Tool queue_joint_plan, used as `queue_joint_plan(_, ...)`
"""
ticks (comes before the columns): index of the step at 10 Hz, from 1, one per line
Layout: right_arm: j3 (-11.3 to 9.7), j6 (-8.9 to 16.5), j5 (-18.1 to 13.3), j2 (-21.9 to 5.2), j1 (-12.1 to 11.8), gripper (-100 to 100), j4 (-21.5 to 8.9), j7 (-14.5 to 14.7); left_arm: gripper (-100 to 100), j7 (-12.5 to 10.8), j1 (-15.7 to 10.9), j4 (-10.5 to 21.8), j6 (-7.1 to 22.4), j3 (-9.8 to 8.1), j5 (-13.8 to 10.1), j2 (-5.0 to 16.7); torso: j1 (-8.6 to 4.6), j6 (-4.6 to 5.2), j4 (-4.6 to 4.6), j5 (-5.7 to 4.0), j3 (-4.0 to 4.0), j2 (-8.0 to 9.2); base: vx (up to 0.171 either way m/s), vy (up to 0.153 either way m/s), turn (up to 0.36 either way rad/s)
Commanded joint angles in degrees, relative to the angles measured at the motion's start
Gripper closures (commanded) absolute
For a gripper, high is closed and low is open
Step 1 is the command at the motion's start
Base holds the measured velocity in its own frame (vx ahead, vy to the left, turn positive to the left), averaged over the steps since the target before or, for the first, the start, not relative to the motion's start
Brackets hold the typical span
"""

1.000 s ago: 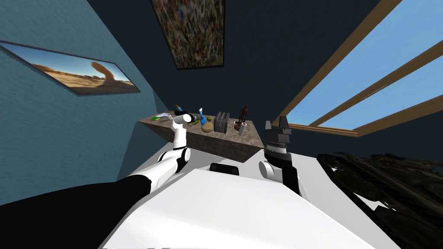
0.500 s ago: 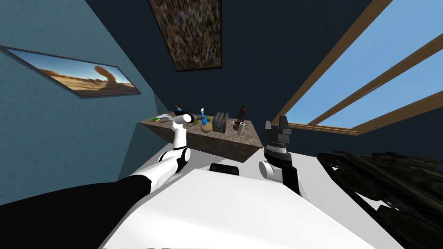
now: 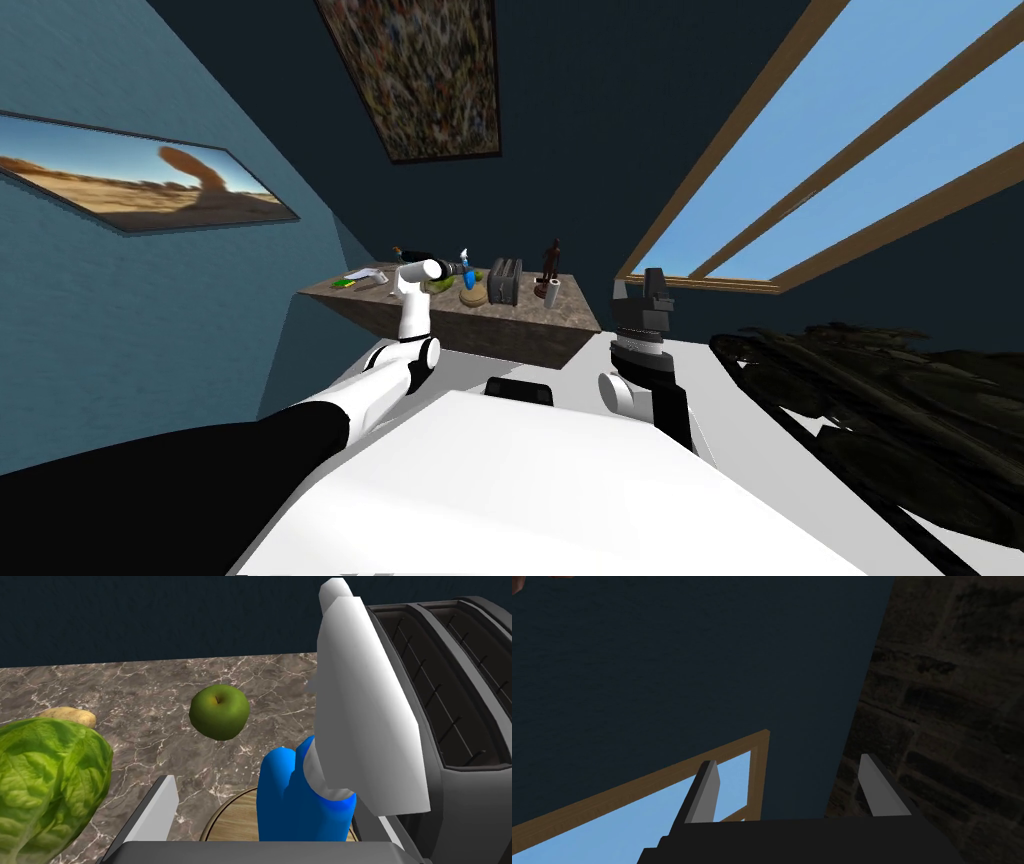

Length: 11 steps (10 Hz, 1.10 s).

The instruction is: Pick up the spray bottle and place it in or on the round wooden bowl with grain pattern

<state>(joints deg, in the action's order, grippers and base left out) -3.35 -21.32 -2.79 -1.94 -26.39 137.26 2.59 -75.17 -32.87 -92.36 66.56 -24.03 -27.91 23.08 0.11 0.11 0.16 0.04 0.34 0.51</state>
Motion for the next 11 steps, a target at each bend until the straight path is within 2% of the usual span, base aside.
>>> queue_joint_plan(1, 0.0, 0.0, 0.0, 0.0, 0.0, 0, 0.0, 0.0, -100, -2.0, -1.1, 0.1, 0.8, 0.02, 1.8, 0.6, 0.00, 0.00, 0.00, 0.00, 0.00, 0.00, -0.088, 0.076, -0.163)
queue_joint_plan(6, 0.0, 0.0, 0.0, 0.0, 0.0, 0, 0.0, 0.0, -100, -7.6, -4.4, 0.7, 2.9, 0.09, 7.0, 2.4, -0.07, -0.01, -0.01, -0.01, -0.03, -0.05, -0.074, 0.072, -0.177)
queue_joint_plan(7, 0.0, 0.0, 0.0, 0.0, 0.0, 0, 0.0, 0.0, -100, -6.7, -3.7, 0.5, 2.5, 0.03, 6.2, 2.1, -0.04, -0.01, -0.01, -0.01, -0.03, -0.05, -0.035, 0.035, -0.035)
queue_joint_plan(8, 0.0, 0.0, 0.0, 0.0, 0.0, 0, 0.0, 0.0, 0, -6.9, -3.8, 0.6, 2.5, 0.05, 6.4, 2.1, -0.13, -0.06, -0.02, -0.02, -0.08, -0.17, -0.006, 0.005, 0.003)
queue_joint_plan(11, 0.0, 0.0, 0.0, 0.0, 0.0, 0, 0.0, 0.0, 0, -6.9, -3.8, 0.6, 2.5, 0.05, 6.3, 2.1, -0.26, -0.06, -0.06, -0.06, -0.17, -0.31, 0.000, 0.000, 0.000)
